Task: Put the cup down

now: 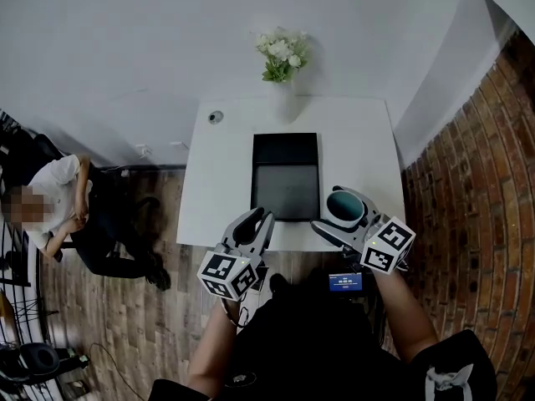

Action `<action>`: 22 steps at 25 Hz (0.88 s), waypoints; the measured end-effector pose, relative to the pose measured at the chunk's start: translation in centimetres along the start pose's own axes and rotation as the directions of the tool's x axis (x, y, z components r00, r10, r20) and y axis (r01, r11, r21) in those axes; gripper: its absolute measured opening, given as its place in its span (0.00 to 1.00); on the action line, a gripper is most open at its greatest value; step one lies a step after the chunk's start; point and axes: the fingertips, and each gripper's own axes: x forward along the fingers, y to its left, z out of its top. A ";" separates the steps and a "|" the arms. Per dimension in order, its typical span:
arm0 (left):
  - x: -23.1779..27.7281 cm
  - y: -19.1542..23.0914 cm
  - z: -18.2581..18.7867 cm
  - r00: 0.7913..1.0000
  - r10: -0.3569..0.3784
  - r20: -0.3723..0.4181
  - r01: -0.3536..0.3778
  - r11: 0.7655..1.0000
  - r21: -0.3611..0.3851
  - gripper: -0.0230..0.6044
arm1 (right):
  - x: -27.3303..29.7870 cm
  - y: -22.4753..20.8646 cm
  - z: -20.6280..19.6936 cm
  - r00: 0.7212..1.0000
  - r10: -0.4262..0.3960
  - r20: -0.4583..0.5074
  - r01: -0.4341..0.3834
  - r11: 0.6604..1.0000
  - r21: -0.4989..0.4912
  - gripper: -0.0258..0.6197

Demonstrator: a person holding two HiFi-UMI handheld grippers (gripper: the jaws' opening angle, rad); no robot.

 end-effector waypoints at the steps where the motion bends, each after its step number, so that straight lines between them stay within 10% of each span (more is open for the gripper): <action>1: 0.1 0.0 -0.1 1.000 0.001 -0.004 -0.001 1.000 -0.003 0.19 | 0.1 -0.2 -0.1 1.000 0.000 -0.002 0.000 1.000 0.002 0.67; 22: 3.5 2.9 -0.6 0.996 0.066 -0.065 -0.065 0.998 0.015 0.19 | 13.5 -18.0 -4.9 0.982 -0.158 -0.103 0.161 0.987 0.023 0.67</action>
